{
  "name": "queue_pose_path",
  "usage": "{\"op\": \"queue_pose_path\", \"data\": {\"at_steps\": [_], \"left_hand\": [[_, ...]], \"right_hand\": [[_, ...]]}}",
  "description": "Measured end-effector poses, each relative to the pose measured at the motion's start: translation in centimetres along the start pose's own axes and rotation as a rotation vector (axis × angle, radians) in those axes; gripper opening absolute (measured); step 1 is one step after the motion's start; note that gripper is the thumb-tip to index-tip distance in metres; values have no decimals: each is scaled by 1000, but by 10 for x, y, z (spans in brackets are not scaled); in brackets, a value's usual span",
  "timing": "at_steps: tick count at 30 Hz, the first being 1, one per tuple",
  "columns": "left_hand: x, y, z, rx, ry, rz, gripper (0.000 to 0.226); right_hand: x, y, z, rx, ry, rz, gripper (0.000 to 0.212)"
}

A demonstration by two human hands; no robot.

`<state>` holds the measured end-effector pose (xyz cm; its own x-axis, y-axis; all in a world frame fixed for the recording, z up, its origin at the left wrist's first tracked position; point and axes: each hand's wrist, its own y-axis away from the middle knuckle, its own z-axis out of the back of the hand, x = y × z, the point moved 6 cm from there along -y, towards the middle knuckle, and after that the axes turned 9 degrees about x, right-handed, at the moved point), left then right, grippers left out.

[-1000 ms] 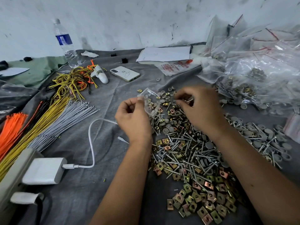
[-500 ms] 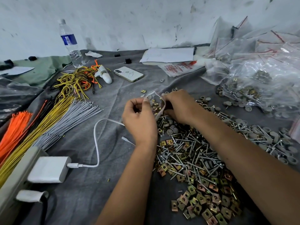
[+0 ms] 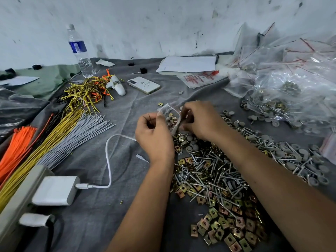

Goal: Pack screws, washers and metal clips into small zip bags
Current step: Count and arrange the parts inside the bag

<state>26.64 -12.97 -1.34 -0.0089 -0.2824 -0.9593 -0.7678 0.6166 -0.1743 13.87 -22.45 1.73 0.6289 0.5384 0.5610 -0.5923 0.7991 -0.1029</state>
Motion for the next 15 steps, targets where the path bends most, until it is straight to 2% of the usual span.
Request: {"op": "queue_pose_path", "data": {"at_steps": [2,5,7,10,12,14,15], "left_hand": [[-1,1,-4,44,-14,-7,21],[-4,3,-12,132,-18,-20,21],[-4,5,-16,180,0,-15,21],[0,6,-17,210,44,19,17],[2,5,-17,212,91,42,13],[1,4,-17,209,119,40,13],[0,4,-18,211,120,32,13]], "right_hand": [[-5,12,16,-140,-137,-7,23],[11,35,39,-300,-265,166,16],[26,43,44,-260,-212,250,13],[33,48,47,-231,-63,266,10],[31,51,42,-189,-2,260,27],[24,52,29,-59,70,199,45],[21,52,23,-2,105,171,47]]}}
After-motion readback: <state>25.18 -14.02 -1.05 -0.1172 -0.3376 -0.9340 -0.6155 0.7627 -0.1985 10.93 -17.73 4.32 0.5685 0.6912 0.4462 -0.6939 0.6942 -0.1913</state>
